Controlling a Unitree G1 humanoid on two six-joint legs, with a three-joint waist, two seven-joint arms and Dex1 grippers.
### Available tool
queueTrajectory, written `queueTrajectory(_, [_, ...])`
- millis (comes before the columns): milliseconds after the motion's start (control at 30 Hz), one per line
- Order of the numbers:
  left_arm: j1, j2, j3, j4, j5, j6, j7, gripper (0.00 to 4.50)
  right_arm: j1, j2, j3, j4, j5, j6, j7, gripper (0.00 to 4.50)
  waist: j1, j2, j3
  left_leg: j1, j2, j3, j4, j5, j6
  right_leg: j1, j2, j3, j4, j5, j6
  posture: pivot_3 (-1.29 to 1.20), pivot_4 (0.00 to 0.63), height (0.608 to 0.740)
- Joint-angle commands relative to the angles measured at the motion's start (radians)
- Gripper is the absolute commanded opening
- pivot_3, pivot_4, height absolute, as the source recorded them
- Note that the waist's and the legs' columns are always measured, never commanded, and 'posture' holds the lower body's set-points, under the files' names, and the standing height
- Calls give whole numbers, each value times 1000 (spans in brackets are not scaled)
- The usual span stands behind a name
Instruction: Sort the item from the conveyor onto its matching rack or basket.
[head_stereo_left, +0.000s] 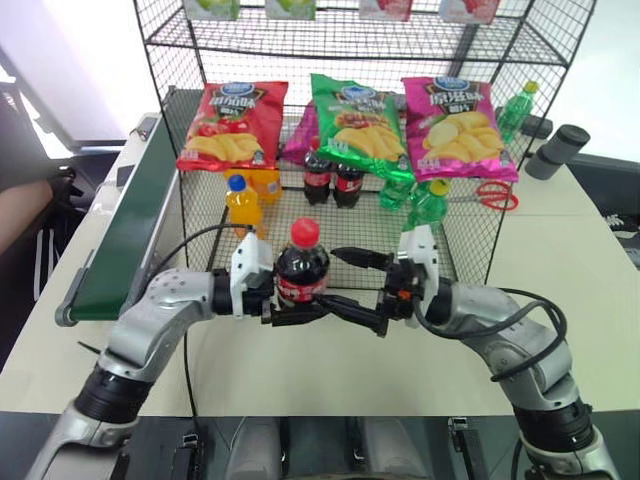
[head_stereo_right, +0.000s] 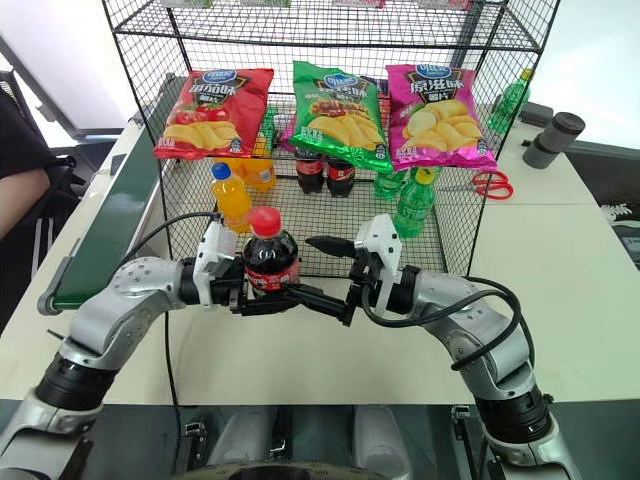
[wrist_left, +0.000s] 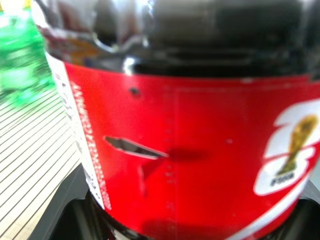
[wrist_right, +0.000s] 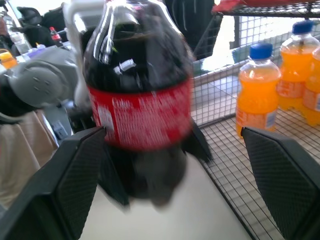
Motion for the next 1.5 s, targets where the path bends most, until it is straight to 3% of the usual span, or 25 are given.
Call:
queueTrajectory(33, [-46, -42, -28, 9, 28, -61, -37, 2988, -17, 18, -7, -30, 25, 2, -13, 4500, 2, 0, 0, 0, 0, 0, 0, 0, 0, 0, 2, 0, 0, 0, 0, 0, 150, 740])
queueTrajectory(433, [-89, -121, -70, 51, 107, -106, -62, 2988, -29, 34, 4, -34, 55, 34, -20, 4500, 1, 0, 0, 0, 1, -1, 1, 0, 0, 0, 5, 0, 1, 0, 1, 0, 150, 740])
queueTrajectory(567, [-88, -128, -62, 51, 115, -106, -60, 2988, -32, 36, 2, -29, 72, 47, -11, 3231, 2, 0, 0, 0, 1, -1, 1, 0, 0, 0, 5, 0, 1, 0, 1, 0, 150, 740])
queueTrajectory(700, [-83, -125, -47, 40, 81, -50, -56, 2988, -36, 40, 3, -24, 56, 35, -14, 3067, 2, 0, 0, 0, 1, -1, 1, 0, 0, 0, 5, 0, 1, 0, 1, 0, 150, 740])
queueTrajectory(800, [-73, -115, -37, 43, 82, -33, -47, 4444, -39, 49, 5, -13, 38, 19, -22, 3067, 2, 0, 0, 0, 1, -1, 1, 0, 0, 0, 5, 0, 1, 0, 1, 0, 150, 740])
queueTrajectory(967, [-18, -93, -3, 53, 125, -81, -2, 4444, -43, 73, -13, 26, -13, -34, -45, 3067, 0, 0, 0, 0, 1, -1, 1, 0, 0, 0, 5, 0, 1, 0, 1, 0, 150, 740])
queueTrajectory(1233, [175, -96, 181, 98, 164, -194, 186, 4444, -59, 161, -34, 246, -223, -280, -153, 3067, 3, 0, 0, 0, 1, -1, 1, 0, 0, 0, 4, 0, 2, 0, 1, 0, 150, 740])
queueTrajectory(1500, [312, -120, 296, 33, 157, -239, 311, 4444, -205, 344, -11, 696, -452, -617, -306, 3067, -5, 0, 0, 1, 1, 0, 1, 0, 0, -1, 2, 1, 3, 0, 1, 0, 150, 740])
